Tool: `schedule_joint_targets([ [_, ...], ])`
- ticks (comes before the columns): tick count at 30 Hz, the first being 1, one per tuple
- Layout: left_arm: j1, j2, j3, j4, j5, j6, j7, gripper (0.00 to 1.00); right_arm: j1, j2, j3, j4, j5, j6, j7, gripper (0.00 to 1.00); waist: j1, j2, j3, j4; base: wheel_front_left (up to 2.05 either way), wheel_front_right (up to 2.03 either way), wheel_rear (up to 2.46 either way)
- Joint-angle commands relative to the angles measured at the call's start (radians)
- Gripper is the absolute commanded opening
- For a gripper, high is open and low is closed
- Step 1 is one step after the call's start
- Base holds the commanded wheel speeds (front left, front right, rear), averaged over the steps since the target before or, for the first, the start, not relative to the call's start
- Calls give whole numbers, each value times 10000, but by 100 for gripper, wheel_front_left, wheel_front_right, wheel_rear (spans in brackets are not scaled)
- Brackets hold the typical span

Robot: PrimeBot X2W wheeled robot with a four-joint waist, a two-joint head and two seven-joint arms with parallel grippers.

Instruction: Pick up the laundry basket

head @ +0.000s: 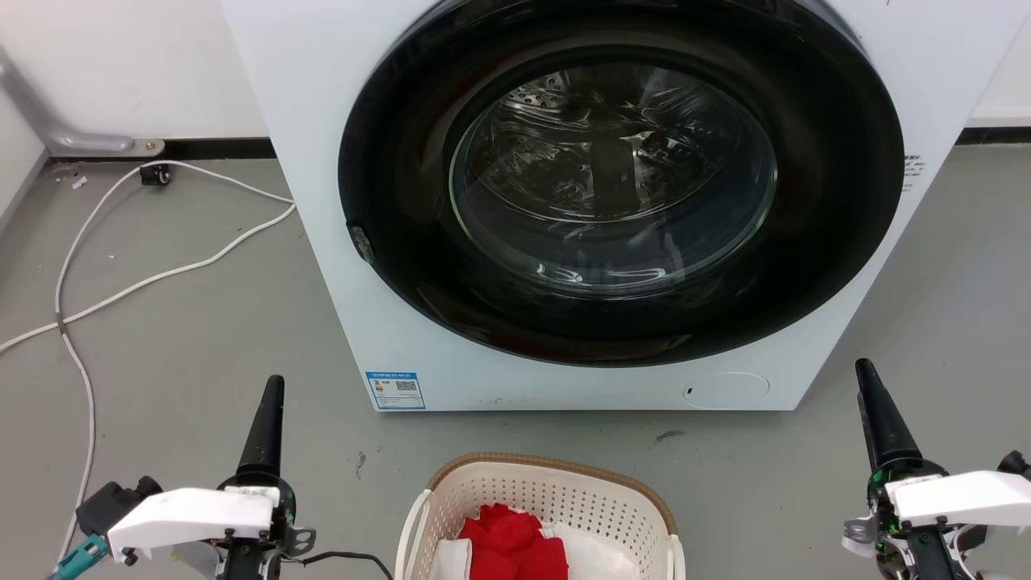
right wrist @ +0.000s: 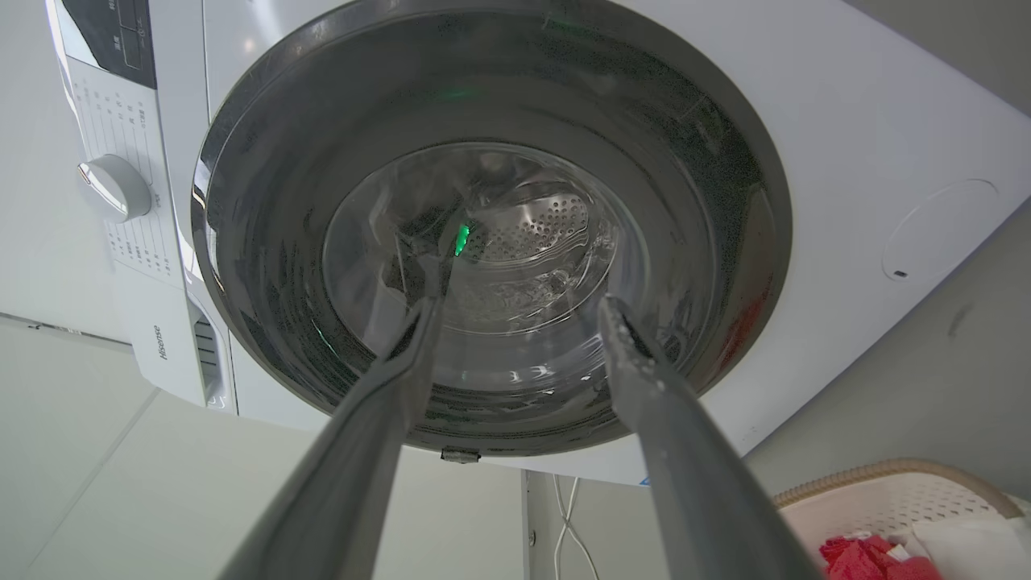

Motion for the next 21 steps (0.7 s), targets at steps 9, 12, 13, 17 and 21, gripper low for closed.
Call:
schedule_joint_targets([
  [9, 5, 41, -409, -650, 2352, 416, -485, 100, 120, -37, 207, -630, -2801, 0, -486, 100, 0, 0, 24, 0, 0, 0, 0],
  [12, 47, 41, -506, -732, 2916, 521, -601, 100, 182, -38, 255, -676, -3438, 0, -604, 100, 0, 0, 29, 2, 0, 0, 0],
  [13, 58, 42, -529, -767, 3079, 555, -640, 100, 203, -38, 267, -697, -3637, 0, -640, 100, 0, 0, 31, 2, 0, 0, 0],
  [17, 98, 43, -613, -930, 3742, 644, -787, 100, 258, -39, 328, -817, -4391, 0, -792, 100, 0, 0, 42, -2, 0, 0, 0],
  [21, 148, 44, -671, -1042, 4234, 635, -893, 100, 293, -39, 383, -921, -4891, 0, -896, 100, 0, 0, 48, -7, 0, 0, 0],
])
